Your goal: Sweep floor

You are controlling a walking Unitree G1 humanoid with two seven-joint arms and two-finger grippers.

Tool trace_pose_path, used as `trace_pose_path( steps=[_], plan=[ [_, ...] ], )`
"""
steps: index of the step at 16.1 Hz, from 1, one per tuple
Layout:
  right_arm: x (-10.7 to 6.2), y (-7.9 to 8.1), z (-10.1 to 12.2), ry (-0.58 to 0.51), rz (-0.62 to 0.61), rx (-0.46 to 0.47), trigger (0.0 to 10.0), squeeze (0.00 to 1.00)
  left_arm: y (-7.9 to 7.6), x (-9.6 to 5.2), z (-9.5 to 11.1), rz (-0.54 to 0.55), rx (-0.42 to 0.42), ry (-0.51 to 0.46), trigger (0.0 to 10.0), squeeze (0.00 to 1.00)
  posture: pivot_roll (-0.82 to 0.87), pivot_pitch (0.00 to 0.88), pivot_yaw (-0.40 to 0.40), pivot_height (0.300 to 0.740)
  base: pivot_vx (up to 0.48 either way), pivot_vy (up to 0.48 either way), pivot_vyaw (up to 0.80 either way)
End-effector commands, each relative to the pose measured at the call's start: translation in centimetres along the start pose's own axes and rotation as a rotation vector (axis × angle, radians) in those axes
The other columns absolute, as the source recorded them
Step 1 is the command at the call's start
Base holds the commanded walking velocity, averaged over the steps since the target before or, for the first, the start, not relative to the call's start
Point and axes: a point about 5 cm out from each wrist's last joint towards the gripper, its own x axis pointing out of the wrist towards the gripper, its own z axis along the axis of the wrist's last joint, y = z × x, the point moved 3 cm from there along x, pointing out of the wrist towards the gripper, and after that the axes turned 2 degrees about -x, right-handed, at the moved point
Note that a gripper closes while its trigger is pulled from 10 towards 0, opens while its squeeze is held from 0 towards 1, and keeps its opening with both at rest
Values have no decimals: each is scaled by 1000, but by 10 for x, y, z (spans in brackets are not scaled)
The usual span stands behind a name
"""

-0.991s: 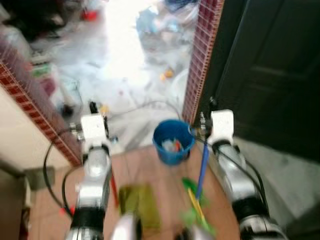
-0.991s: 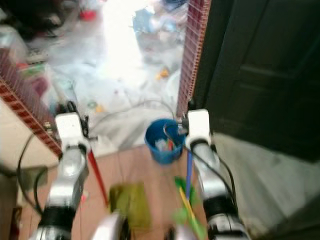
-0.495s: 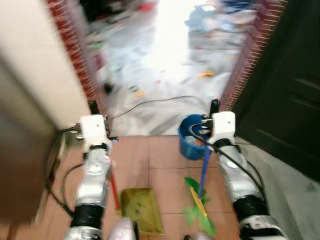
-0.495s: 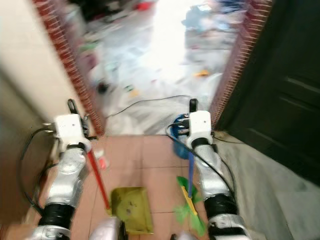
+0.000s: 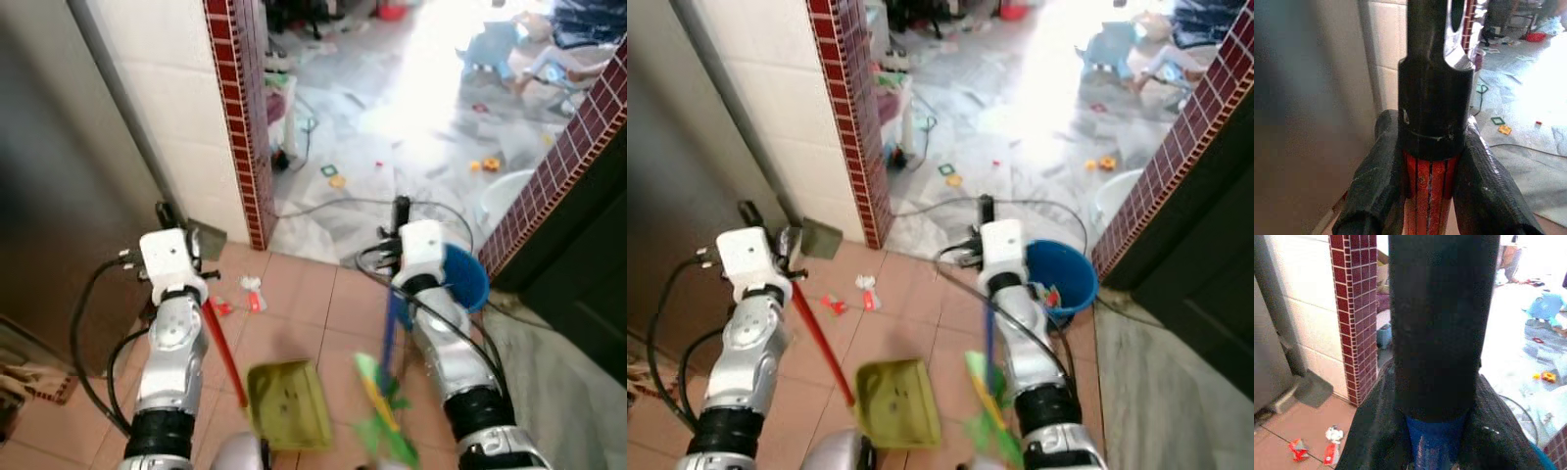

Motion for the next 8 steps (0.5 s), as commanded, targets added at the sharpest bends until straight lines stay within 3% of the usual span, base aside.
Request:
trace_pose_path(
  steps=[1,3,6,8],
  plan=[
    [2,-9,13,-51,-28,20,10000,0,-5,2,23,-31,6,-97,10000,0,-77,0,19,740,0,0,0],
    [5,-8,23,-82,-25,23,10000,0,-4,2,26,-32,5,-112,10000,0,-77,0,19,740,0,0,0],
    [6,-5,31,-120,-17,25,10000,0,0,3,35,-20,2,-147,10000,0,-77,0,19,740,0,0,438],
    [6,-4,35,-132,-10,19,10000,0,0,3,39,-18,1,-159,10000,0,-76,0,18,740,306,0,403]
  ],
)
